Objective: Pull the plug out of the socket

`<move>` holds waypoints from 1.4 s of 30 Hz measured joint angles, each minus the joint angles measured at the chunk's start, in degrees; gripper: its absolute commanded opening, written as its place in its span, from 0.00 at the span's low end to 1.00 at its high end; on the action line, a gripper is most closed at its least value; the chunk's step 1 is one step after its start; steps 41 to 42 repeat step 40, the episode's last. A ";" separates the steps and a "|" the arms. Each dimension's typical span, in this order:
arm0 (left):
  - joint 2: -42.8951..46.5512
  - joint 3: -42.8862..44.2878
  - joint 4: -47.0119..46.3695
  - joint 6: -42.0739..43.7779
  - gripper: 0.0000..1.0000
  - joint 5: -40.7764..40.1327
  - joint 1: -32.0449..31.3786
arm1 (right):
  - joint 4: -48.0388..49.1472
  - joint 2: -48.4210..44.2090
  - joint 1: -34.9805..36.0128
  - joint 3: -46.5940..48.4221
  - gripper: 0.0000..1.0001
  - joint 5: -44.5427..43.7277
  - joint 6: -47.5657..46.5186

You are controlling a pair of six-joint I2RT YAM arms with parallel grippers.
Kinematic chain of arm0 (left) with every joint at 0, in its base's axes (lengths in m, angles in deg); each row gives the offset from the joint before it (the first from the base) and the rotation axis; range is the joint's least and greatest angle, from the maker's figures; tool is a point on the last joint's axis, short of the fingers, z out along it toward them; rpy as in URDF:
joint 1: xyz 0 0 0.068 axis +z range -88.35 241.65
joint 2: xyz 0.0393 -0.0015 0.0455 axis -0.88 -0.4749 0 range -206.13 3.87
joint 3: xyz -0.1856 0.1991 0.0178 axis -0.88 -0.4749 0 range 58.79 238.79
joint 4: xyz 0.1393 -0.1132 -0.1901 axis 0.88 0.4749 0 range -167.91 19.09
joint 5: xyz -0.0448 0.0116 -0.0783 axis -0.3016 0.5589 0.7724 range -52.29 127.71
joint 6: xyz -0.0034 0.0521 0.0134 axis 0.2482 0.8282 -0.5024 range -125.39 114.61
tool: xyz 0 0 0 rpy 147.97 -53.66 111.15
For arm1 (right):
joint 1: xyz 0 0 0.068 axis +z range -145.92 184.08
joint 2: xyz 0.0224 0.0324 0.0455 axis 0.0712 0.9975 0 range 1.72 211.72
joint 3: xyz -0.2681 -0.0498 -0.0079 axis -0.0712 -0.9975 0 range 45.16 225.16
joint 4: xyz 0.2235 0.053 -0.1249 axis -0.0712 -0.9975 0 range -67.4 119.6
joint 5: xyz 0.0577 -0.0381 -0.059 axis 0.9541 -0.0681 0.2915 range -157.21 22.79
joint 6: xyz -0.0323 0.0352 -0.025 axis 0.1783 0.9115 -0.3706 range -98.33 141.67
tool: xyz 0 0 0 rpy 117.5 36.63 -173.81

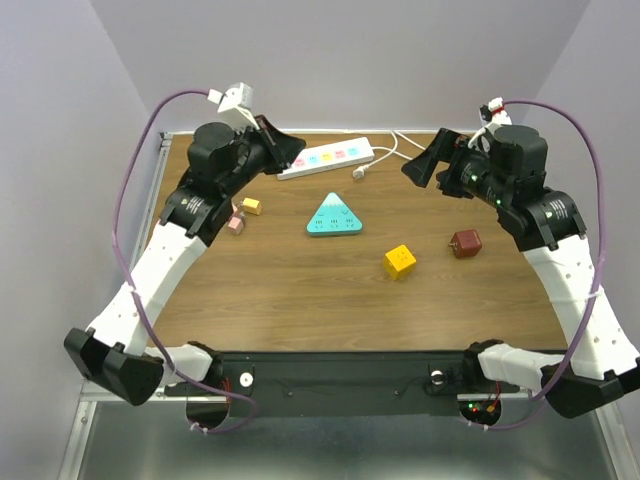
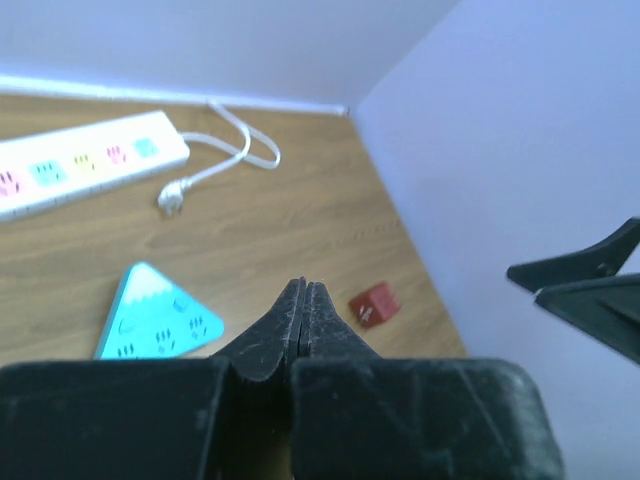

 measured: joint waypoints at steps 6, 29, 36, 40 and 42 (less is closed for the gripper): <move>5.99 -0.02 -4.70 -1.07 0.50 -4.72 0.00 | 0.20 -0.17 0.00 1.07 1.00 3.87 -0.20; 17.51 -4.02 -6.38 -0.37 0.93 -20.02 0.00 | 0.22 0.04 0.00 1.05 1.00 5.57 -2.80; 18.71 -4.50 -6.71 0.17 0.93 -23.02 0.00 | 0.20 3.32 0.00 1.05 1.00 6.49 -2.95; 18.62 -5.11 -7.41 0.66 0.93 -23.80 0.00 | 0.20 4.44 0.00 1.05 1.00 6.80 -2.99; 18.62 -5.11 -7.41 0.66 0.93 -23.80 0.00 | 0.20 4.44 0.00 1.05 1.00 6.80 -2.99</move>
